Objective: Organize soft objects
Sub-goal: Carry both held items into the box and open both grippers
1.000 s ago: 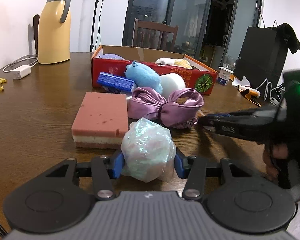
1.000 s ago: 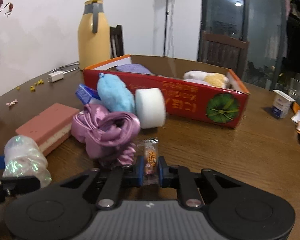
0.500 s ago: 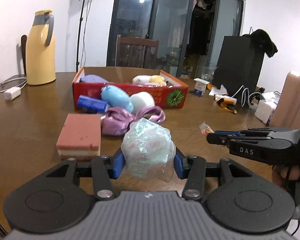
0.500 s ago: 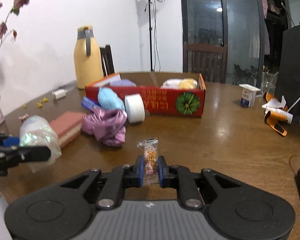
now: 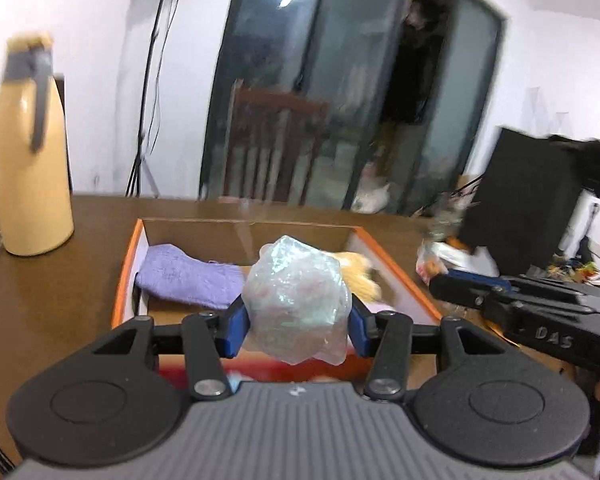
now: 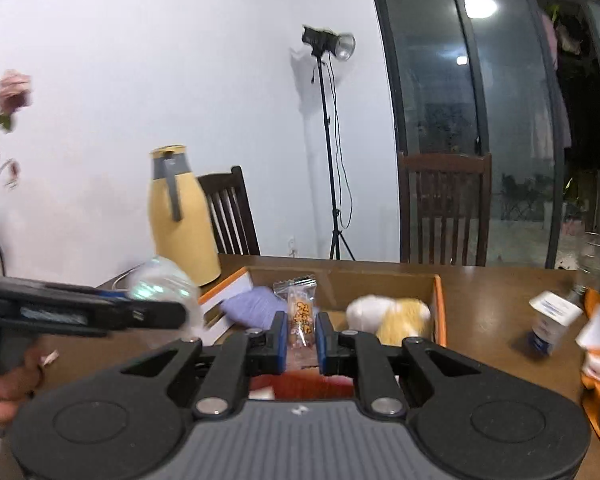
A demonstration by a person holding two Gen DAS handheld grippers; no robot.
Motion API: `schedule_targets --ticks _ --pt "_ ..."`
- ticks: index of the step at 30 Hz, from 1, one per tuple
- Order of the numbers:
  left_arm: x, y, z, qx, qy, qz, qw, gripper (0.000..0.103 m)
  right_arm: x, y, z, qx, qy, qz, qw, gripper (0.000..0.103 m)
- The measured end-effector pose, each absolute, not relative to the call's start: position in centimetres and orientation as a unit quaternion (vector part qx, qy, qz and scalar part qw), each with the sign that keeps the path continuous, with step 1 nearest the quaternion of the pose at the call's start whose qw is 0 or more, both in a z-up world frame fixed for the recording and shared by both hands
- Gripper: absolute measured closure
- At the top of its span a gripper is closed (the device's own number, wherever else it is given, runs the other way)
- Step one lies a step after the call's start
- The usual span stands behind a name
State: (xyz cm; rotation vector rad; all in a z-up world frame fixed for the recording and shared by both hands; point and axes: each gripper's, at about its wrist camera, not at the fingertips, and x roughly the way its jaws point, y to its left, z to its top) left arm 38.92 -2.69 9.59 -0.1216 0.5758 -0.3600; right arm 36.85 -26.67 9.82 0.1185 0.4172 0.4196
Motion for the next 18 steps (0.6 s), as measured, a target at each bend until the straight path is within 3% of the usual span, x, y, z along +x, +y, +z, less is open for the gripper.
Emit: schedule_targets --ticks 7,9,10,11,12,13,15,18 --pt "54.3 -4.2 5.6 -0.049 0.363 -0.129 0.921 0.052 54.9 -24.8 6.9 0.161 0.336 0.204 0.905 0.089" --pt "56.7 -4.1 4.4 -0.058 0.379 -0.117 0.916 0.047 58.1 -24.0 5.5 0.167 0.360 0.192 0.898 0.089" --pt "57.9 -4.2 3.8 -0.056 0.386 -0.116 0.913 0.040 59.2 -23.6 5.0 0.163 0.365 0.189 0.897 0.089" --pt "58.9 -4.1 3.4 -0.053 0.391 -0.118 0.911 0.033 60.0 -23.3 4.6 0.158 0.369 0.178 0.898 0.086" --pt "59.7 -4.2 2.9 -0.048 0.396 -0.121 0.909 0.018 60.5 -22.9 4.2 0.153 0.371 0.165 0.901 0.084" --pt "60.2 -4.2 2.7 -0.044 0.399 -0.123 0.908 0.016 61.1 -22.7 3.9 0.149 0.374 0.155 0.902 0.083" --pt "60.7 -3.7 2.4 -0.046 0.402 -0.124 0.906 0.016 61.8 -22.6 3.6 0.148 0.376 0.144 0.903 0.066" --pt "60.0 -2.7 3.1 -0.056 0.387 -0.138 0.910 0.016 61.5 -22.9 3.6 0.142 0.362 0.142 0.910 0.058"
